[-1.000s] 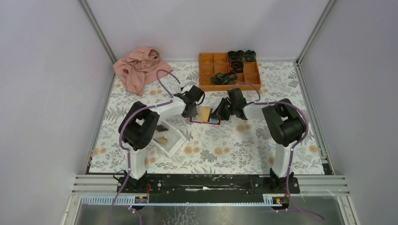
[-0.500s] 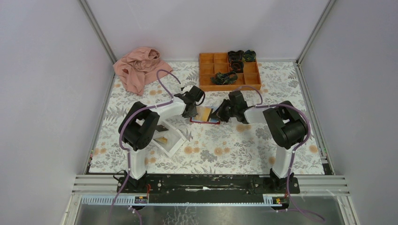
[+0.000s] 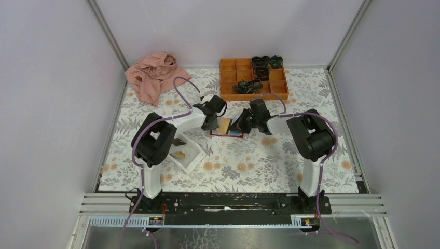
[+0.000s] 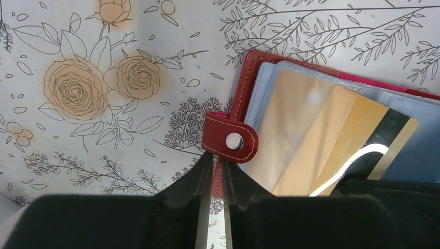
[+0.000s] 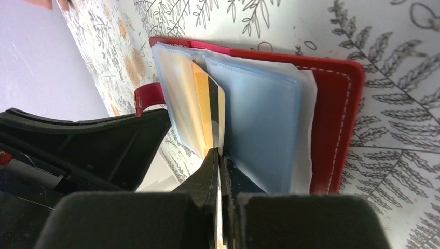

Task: Put the credit cards into the card holder
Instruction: Insert the credit card into the card holder.

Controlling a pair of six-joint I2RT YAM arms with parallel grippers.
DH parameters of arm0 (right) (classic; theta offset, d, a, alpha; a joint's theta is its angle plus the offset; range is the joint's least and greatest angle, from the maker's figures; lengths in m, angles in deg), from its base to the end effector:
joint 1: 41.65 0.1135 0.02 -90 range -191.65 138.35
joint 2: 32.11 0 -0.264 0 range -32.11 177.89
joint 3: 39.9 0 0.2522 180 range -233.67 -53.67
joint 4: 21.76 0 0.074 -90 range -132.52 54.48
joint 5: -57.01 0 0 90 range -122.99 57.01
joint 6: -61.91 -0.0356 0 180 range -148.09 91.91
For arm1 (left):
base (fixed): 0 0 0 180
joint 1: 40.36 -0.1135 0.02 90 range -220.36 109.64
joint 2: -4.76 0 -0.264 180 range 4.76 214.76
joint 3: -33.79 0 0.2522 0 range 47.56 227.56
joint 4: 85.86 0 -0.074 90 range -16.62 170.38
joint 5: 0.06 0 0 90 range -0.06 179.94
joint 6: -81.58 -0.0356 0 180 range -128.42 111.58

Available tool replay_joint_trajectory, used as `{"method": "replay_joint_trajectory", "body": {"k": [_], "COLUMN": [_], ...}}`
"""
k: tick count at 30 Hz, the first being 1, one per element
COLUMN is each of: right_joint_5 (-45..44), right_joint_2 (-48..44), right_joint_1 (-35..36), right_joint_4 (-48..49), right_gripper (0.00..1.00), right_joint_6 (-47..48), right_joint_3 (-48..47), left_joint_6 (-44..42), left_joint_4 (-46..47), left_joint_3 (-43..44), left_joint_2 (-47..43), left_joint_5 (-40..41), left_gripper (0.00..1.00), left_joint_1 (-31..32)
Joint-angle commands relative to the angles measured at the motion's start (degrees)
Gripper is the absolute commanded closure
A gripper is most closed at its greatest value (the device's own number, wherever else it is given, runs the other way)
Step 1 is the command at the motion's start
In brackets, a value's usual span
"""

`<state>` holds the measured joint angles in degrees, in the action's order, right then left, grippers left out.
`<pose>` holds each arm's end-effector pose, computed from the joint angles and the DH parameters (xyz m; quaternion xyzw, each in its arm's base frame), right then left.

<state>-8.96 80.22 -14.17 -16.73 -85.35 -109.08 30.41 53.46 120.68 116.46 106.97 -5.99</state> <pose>0.3376 0.1919 0.1195 0.1380 0.8734 0.4266 0.1899 0.3289 -0.2123 0.1547 -0.0690 0.9645 -0.0090 0.2548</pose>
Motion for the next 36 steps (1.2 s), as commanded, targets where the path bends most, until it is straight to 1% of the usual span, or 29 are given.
{"method": "replay_joint_trajectory", "body": {"k": [1,7,14,15,19,21,27,36], "right_joint_5": [0.9,3.3,3.4,3.4,3.3,3.3,0.4,-4.1], "right_joint_2": [2.3,4.9,7.2,7.5,7.4,7.1,4.5,0.8], "right_joint_1": [1.7,1.7,2.6,2.8,3.1,3.2,3.3,3.3], "right_joint_4": [-7.4,-14.1,-16.2,-16.5,-17.6,-18.3,-22.0,-25.8], "right_gripper": [1.0,1.0,1.0,0.97,0.8,0.75,0.68,0.68], "right_joint_6": [6.0,13.0,14.9,15.1,15.9,16.5,18.9,20.6], "right_joint_3": [-1.0,-6.5,-9.2,-9.6,-10.4,-11.0,-11.7,-11.9], "left_joint_6": [-0.7,-1.0,-1.2,-1.2,-1.3,-1.3,-1.1,-1.0], "left_joint_4": [0.0,0.2,0.5,0.5,0.9,1.2,1.7,2.7], "left_joint_3": [-1.6,-1.3,-1.2,-1.2,-1.5,-1.4,-1.0,-1.2], "left_joint_2": [2.9,3.1,3.2,3.2,3.1,3.3,3.4,3.4], "left_joint_5": [-1.9,-2.0,-2.6,-2.7,-3.0,-3.3,-3.9,-4.8], "left_gripper": [0.82,0.82,0.82,0.82,0.82,0.82,0.82,0.83], "left_joint_1": [0.9,0.9,0.9,0.9,0.9,0.9,1.0,1.1]}}
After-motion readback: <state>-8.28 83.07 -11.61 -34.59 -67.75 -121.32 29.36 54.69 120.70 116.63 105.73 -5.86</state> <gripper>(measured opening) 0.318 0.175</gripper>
